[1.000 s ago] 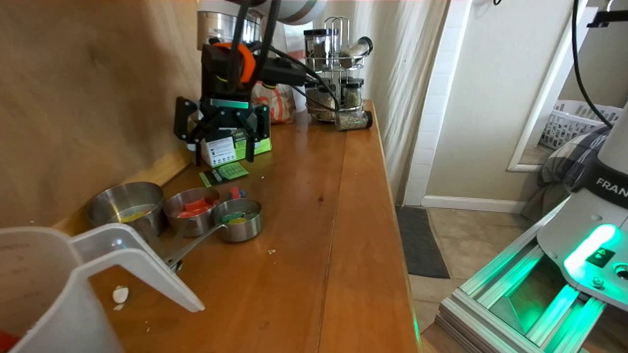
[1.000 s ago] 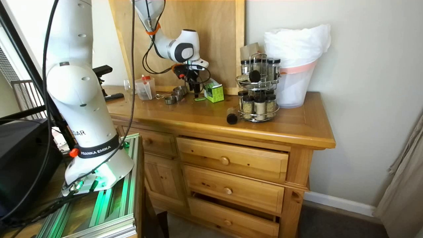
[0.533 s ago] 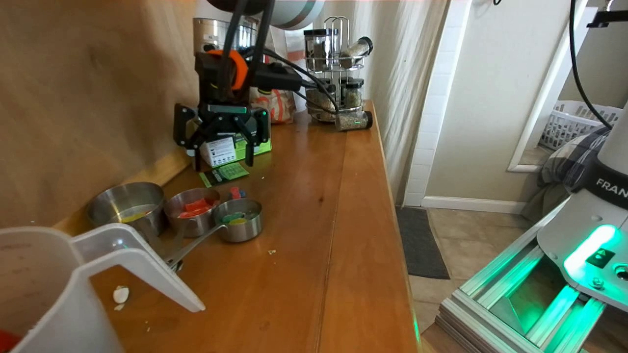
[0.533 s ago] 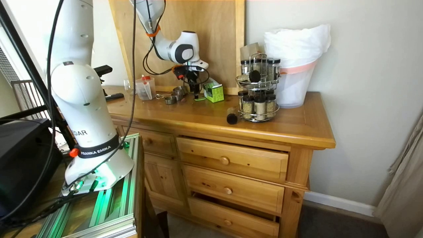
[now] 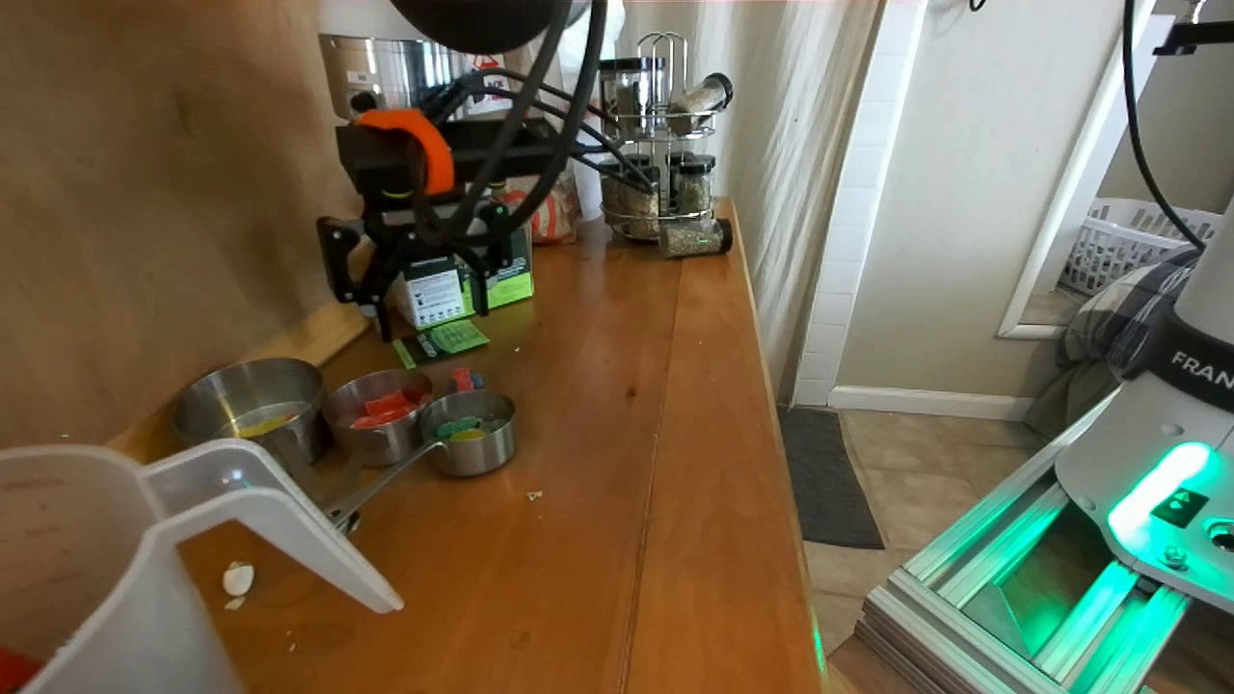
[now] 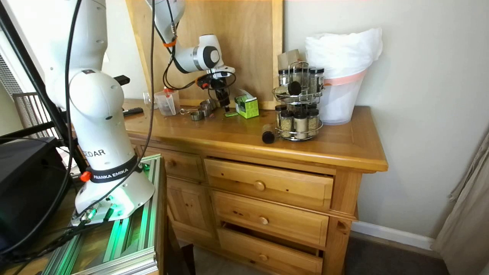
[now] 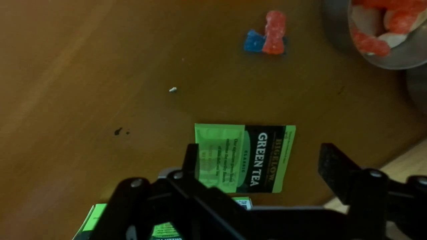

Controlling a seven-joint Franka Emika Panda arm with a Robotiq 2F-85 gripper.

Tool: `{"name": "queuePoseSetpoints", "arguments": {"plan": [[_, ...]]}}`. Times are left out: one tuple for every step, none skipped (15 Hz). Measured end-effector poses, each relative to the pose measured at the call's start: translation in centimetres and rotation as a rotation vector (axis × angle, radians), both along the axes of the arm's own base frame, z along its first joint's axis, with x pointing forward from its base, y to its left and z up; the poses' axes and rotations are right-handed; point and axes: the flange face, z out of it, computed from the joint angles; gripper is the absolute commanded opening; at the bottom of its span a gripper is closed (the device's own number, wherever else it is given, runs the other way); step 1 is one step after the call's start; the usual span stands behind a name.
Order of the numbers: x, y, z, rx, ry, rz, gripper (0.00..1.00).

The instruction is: Put the green object into the box

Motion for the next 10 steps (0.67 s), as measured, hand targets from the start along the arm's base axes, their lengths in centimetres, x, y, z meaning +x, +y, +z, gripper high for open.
{"name": "queuePoseSetpoints", "arguments": {"plan": [[0.0,0.3,0.1,-0.017,-0.005,-0.002,0.86],[-0.1,0.5,0.2,-0.029,-0.002,-0.004,0.87],[0.0,0.7,0.1,-0.038,0.004,-0.004,0.86],[0.0,0.8,0.0,-0.045,0.011,-0.003,0.88],[0.1,0.9,-0.3,-0.051,0.017,-0.003,0.87],[0.2,1.0,-0.5,-0.052,0.020,-0.003,0.86],[0.3,1.1,-0.8,-0.052,0.023,-0.004,0.84],[0.5,1.3,-1.0,-0.053,0.025,-0.004,0.81],[0.6,1.4,-1.3,-0.053,0.027,-0.004,0.78],[0.8,1.5,-1.5,-0.051,0.027,-0.005,0.75]]}}
